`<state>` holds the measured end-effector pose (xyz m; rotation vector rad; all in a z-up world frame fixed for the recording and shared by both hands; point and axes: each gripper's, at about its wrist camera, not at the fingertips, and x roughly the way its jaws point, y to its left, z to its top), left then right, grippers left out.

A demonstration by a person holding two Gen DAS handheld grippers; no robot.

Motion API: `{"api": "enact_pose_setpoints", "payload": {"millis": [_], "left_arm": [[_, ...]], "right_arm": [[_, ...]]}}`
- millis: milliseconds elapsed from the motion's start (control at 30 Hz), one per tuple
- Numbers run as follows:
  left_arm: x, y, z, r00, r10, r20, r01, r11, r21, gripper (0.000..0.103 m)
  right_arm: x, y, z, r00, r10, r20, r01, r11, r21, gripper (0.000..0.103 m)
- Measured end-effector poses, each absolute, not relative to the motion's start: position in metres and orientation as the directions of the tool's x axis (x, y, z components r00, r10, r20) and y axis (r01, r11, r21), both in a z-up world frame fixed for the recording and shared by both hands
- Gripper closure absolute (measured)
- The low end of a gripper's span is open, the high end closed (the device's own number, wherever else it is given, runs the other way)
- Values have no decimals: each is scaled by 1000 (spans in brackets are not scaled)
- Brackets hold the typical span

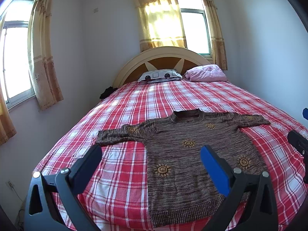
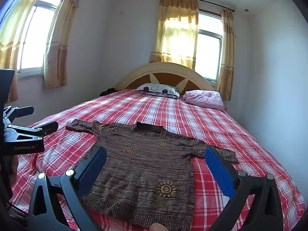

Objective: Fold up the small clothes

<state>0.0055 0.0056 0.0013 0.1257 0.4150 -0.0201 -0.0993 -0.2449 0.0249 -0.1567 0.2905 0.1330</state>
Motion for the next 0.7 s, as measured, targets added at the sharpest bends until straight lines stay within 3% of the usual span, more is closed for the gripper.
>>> {"api": "enact_pose_setpoints", "payload": {"millis": [700], "left_arm": [[7,8,0,914,7,-406,41,993,109,0]], "right_arm": [[-99,-244,23,949,108,-298,-154,978,-138,1]]}}
